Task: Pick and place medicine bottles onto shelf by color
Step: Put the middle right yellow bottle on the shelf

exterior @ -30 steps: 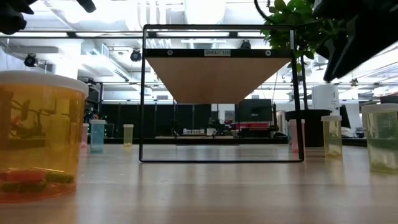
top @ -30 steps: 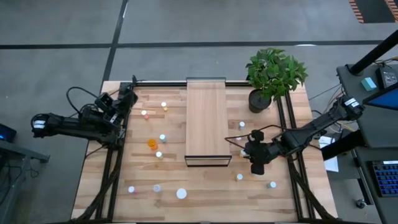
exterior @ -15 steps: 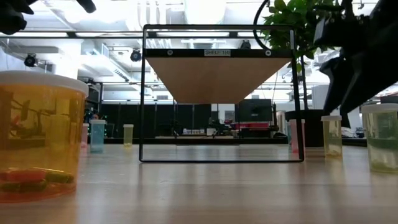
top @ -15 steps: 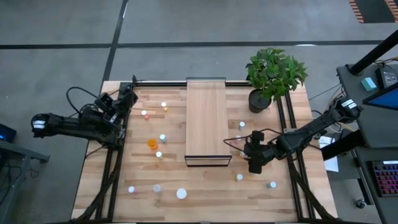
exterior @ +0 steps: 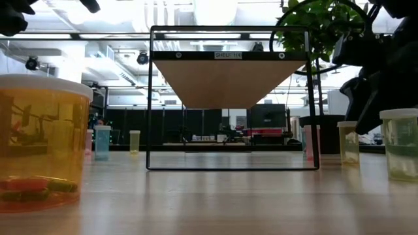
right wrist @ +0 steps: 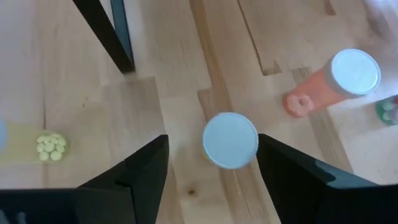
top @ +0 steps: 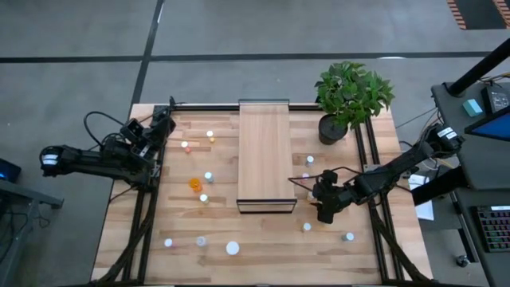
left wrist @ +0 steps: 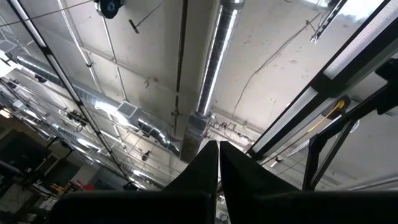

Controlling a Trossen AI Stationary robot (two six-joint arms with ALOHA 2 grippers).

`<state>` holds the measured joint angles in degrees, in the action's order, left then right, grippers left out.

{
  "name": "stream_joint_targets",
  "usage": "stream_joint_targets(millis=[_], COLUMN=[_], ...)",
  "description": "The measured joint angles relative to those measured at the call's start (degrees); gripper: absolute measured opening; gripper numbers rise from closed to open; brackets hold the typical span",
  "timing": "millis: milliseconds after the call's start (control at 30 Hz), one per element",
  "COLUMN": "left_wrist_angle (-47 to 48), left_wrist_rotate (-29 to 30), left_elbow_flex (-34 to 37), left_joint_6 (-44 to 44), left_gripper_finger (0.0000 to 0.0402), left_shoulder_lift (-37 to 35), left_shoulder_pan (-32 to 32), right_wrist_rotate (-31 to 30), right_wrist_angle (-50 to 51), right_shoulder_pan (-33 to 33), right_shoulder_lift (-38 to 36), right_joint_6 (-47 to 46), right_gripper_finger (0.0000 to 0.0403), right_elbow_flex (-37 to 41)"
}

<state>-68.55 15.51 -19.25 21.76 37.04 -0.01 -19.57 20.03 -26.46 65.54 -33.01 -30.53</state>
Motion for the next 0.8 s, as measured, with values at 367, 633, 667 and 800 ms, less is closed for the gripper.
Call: stream_joint_targets(millis=[367, 633, 667, 800], left_wrist_angle=[0.0, 0.02, 0.02, 0.02], left_wrist_rotate=[0.33, 1.36, 1.33, 1.35], left_elbow_flex=[0.0, 0.02, 0.02, 0.02], left_joint_6=[0.0, -0.04, -0.04, -0.02], left_gripper_finger=[0.0, 0.0, 0.0, 0.0], left_shoulder_lift=[-0.07, -0.07, -0.09, -0.09], left_shoulder_pan=[-0.02, -0.02, -0.02, -0.02], right_wrist_rotate=[-0.13, -0.15, -0.14, -0.15], right_wrist_angle=[-0.02, -0.12, -0.16, -0.19], right_shoulder_pan=[0.0, 0.0, 0.02, 0.02], right_shoulder_lift=[0.0, 0.0, 0.0, 0.0], right_joint_6=[-0.05, -0.04, -0.04, -0.02], right_gripper_finger=[0.0144, 0.0099, 0.0097, 0.0099], right_elbow_flex=[0.15, 0.13, 0.15, 0.17])
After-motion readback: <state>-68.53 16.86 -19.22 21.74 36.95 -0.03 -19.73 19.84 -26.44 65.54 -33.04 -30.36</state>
